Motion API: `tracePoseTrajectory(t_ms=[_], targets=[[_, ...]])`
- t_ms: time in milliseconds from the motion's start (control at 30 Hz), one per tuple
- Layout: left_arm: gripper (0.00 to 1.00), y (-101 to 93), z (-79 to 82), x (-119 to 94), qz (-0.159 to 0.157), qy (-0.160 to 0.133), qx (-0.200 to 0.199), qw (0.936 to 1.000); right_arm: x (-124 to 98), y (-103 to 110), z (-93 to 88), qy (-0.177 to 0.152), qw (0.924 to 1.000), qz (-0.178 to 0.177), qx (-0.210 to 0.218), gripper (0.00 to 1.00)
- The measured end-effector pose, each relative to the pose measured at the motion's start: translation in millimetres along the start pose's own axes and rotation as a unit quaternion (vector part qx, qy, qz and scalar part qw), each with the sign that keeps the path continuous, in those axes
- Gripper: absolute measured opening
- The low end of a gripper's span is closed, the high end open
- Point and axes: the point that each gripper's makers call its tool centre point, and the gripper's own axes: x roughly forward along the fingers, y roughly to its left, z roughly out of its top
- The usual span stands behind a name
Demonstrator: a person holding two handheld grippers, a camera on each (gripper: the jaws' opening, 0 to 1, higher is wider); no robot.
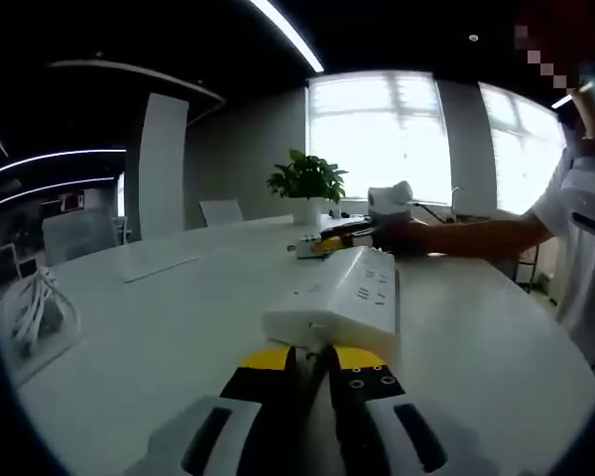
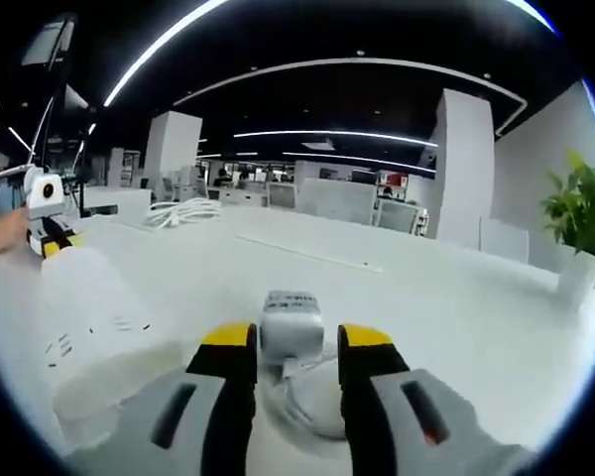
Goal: Straighten the power strip on the desk, plug the charger into it
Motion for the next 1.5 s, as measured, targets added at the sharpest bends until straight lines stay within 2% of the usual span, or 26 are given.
tracePoseTrajectory(t_ms=[900,1167,1400,1500], targets=[[0.17,-0.2,0.1,-0.5,0.0,0.0,0.0,1.0,14.3,-2.2,3.4,-0.003,1.0,0.003,0.0,0.37],[0.17,0.4,0.3,-0.7,0.0,0.0,-0.001,1.0,14.3,-0.7,2.9,-0.002,1.0,0.005,-0.004,0.34],[0.17,0.1,0.4,-0.7,0.0,0.0,-0.001,1.0,13.6,5.3,2.4,0.001,0.9998,0.015,-0.01,0.25],[0.17,-0.6,0.5,-0.6,0.0,0.0,-0.001,1.0,13.2,6.6,2.3,0.002,0.9998,0.016,-0.012,0.25]])
